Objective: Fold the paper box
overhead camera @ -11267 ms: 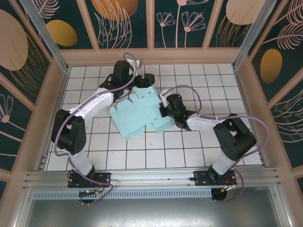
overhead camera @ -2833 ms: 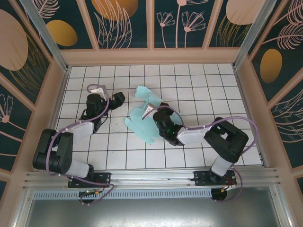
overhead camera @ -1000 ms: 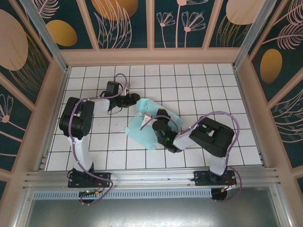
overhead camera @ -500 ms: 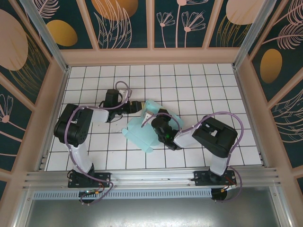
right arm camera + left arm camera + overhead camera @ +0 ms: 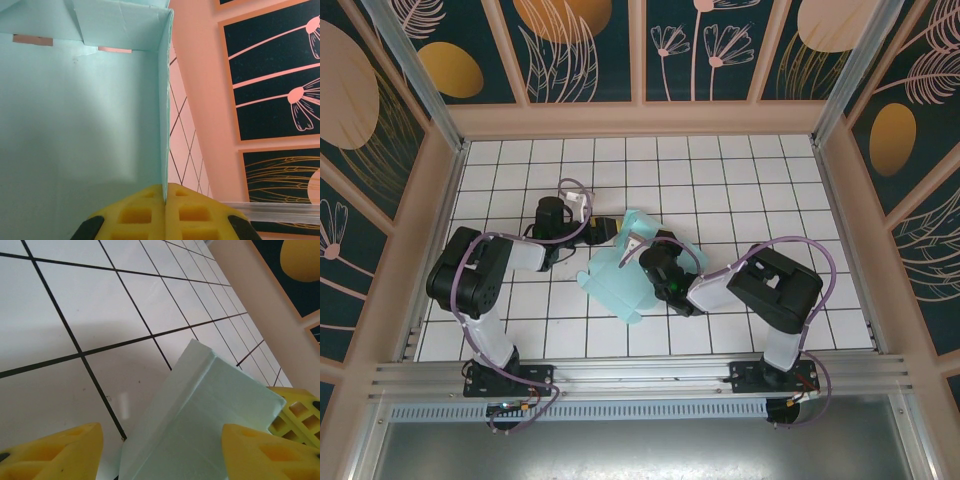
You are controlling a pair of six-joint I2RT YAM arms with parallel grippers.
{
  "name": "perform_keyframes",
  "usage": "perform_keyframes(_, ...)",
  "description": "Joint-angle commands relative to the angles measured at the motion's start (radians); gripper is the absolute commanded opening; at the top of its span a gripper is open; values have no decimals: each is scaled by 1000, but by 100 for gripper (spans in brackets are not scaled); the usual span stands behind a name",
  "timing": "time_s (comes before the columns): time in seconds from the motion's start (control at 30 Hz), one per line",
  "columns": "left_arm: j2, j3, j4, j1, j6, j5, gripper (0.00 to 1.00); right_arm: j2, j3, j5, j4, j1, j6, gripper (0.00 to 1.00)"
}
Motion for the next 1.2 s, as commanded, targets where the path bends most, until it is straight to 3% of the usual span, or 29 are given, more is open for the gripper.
perform_keyframes(0.0, 30, 16, 47, -7, 30, 52, 59, -9, 16, -29, -46, -3, 34, 0)
perform_keyframes(0.1, 54, 30, 42, -11, 27, 73, 49, -8, 23, -30, -54, -3, 35, 0)
perform_keyframes(0.87, 113, 88, -98, -34, 101, 4, 50, -7, 94, -51, -124, -3, 45, 0)
perform_keyframes(1.0, 80, 78, -87, -34, 95, -26, 55, -20, 108, -69, -165, -10, 64, 0)
perform_keyframes(1.17, 73, 129, -111, -32, 71, 54, 57, -28, 129, -102, -280, -22, 120, 0)
